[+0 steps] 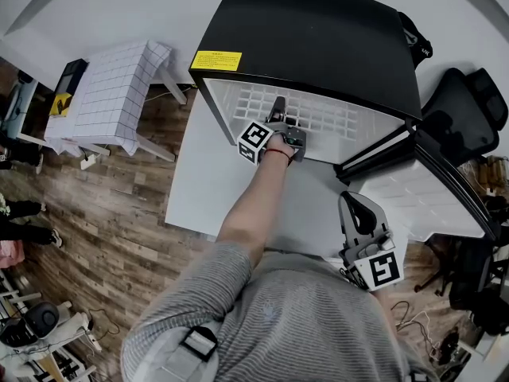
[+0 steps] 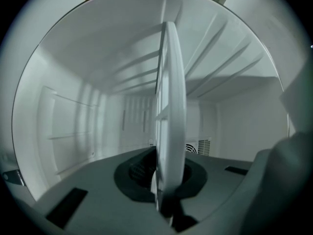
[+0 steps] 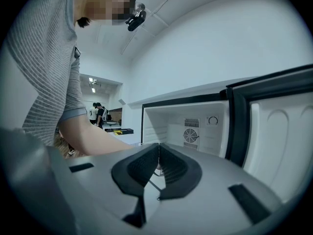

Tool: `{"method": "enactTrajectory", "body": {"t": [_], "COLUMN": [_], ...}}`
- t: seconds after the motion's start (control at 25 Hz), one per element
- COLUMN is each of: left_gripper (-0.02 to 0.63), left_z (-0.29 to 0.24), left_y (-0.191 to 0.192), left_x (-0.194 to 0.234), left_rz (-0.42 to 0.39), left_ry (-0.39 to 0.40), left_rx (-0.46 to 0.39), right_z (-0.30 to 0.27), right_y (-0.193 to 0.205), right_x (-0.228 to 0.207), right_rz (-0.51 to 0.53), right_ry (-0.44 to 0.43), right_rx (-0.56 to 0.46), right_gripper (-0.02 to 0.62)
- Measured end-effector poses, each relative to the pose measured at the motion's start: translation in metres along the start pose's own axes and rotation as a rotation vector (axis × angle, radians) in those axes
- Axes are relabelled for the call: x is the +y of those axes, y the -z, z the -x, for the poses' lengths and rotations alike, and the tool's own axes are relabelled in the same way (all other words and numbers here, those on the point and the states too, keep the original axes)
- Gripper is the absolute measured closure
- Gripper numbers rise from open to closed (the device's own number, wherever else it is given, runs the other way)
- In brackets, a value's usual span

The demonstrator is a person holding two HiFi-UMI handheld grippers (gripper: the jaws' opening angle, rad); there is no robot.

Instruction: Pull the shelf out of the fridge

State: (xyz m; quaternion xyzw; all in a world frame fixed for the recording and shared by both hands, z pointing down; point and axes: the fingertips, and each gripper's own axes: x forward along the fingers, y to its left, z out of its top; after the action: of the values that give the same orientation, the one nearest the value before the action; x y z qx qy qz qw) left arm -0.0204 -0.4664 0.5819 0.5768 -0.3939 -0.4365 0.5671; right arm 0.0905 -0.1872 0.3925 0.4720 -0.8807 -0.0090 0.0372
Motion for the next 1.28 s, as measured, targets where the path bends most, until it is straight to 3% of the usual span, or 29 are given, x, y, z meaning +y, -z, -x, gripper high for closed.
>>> {"method": "enactTrajectory", "body": {"t": [0.88,1.04,1.28], "left_gripper": [0.572,0.572,0.572], "left_z": [0.022,0.026,0.034], "left_y": [0.004,0.004,0.005], "left_x": [-0.001,-0.001,-0.002], "left_rz": [0.001,-0.001,0.002], "left_ry": [0.002,0.002,0.004], "left_rx": [0.037,0.038,0.036], "right_z": [0.012,0.013,0.015], "right_y": [0.002,-0.005,0.001], "right_x": [0.017,0.016,0.022], "right_rz": [-0.043,-0.015,-0.043], "right_ry": [0.006,0.011,0.002], "right_rx": [0.039,-0.003,0.037], "right_gripper": [0.581,0.583,0.583]}}
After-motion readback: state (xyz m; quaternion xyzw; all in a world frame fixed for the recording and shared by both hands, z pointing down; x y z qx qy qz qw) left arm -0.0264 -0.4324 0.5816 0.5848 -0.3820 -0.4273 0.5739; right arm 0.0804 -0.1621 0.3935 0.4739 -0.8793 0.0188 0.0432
